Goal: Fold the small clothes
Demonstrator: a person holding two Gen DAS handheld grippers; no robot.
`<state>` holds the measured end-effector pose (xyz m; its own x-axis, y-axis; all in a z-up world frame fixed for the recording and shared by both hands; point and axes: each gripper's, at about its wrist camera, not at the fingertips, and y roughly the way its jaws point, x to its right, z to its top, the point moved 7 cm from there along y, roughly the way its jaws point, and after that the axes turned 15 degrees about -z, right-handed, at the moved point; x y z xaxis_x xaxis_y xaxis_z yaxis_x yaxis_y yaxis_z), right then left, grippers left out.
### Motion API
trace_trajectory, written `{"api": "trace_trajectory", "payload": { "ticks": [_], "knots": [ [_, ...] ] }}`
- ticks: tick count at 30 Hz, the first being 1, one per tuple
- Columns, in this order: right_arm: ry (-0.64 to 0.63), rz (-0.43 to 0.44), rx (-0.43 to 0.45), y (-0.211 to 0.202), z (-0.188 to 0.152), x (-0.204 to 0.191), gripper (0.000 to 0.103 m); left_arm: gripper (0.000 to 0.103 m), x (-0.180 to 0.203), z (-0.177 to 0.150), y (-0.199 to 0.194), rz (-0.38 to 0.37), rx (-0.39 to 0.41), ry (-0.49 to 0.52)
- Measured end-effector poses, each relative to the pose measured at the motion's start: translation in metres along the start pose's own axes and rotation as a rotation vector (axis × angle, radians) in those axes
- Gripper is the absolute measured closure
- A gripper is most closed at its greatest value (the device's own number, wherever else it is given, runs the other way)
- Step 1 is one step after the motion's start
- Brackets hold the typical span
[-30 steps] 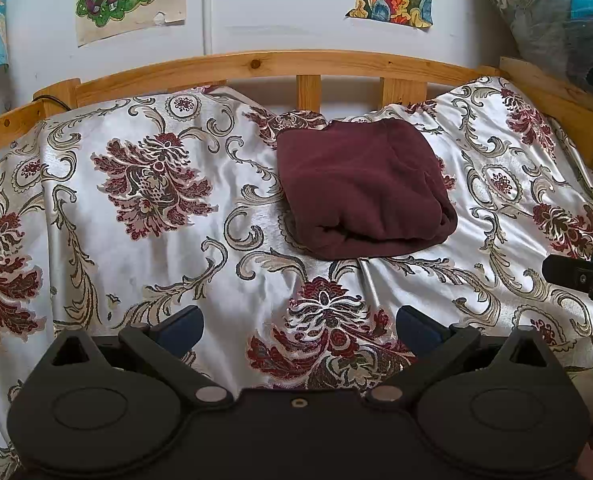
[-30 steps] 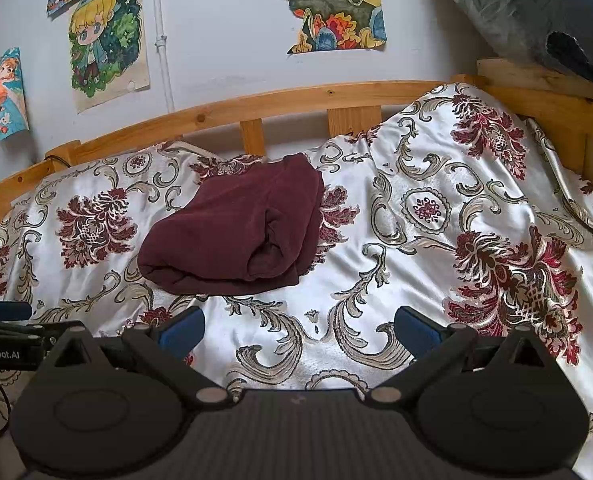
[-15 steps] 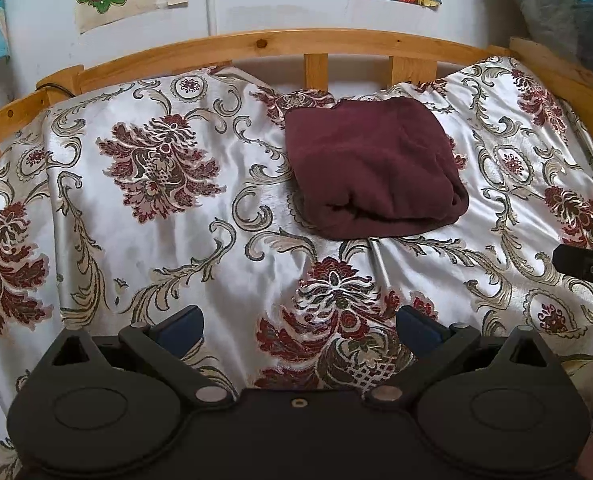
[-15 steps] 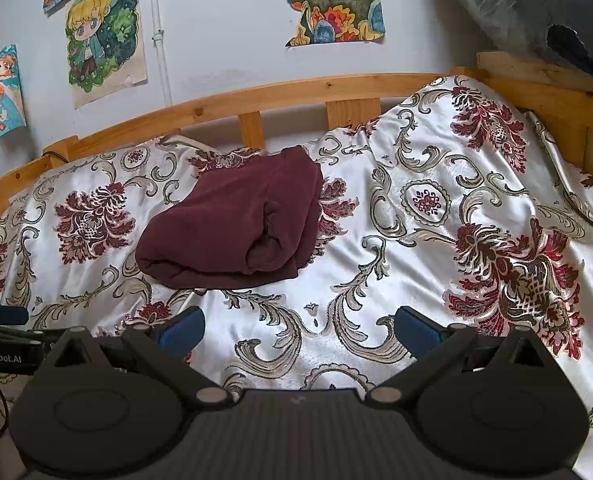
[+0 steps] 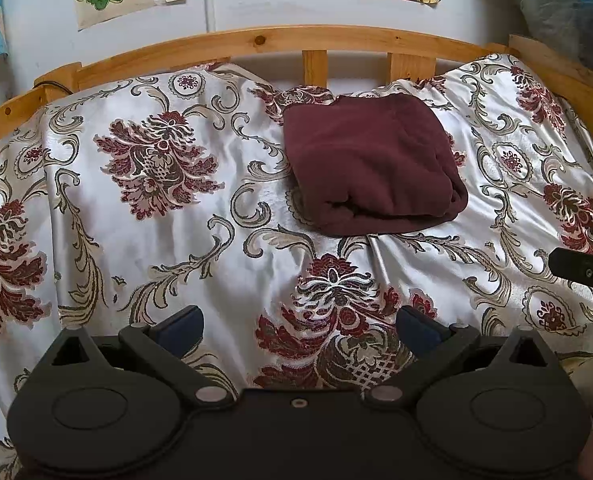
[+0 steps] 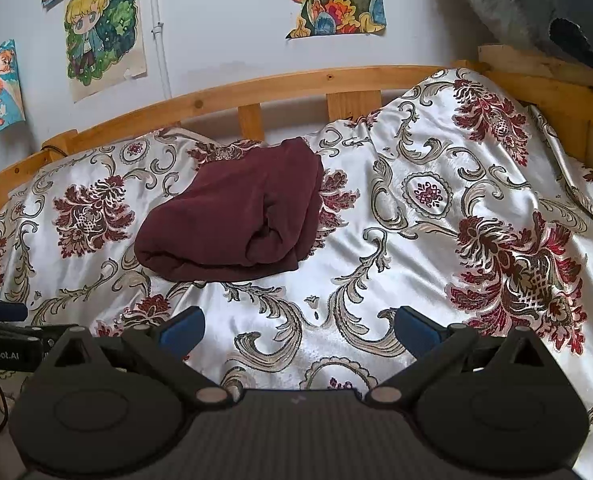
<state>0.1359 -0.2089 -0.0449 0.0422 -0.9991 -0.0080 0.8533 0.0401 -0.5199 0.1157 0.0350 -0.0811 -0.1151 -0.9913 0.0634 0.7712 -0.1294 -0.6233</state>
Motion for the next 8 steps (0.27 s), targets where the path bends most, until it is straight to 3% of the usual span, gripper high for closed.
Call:
{"api": "trace_trajectory", "payload": {
  "ticks": [8],
  "knots": [
    [0.001,0.000,-0.017,0.0030,-0.0017,-0.0004,0.000,0.001,0.0001,-0.0002,0.0006,0.001,-0.003,-0.001]
  ]
}}
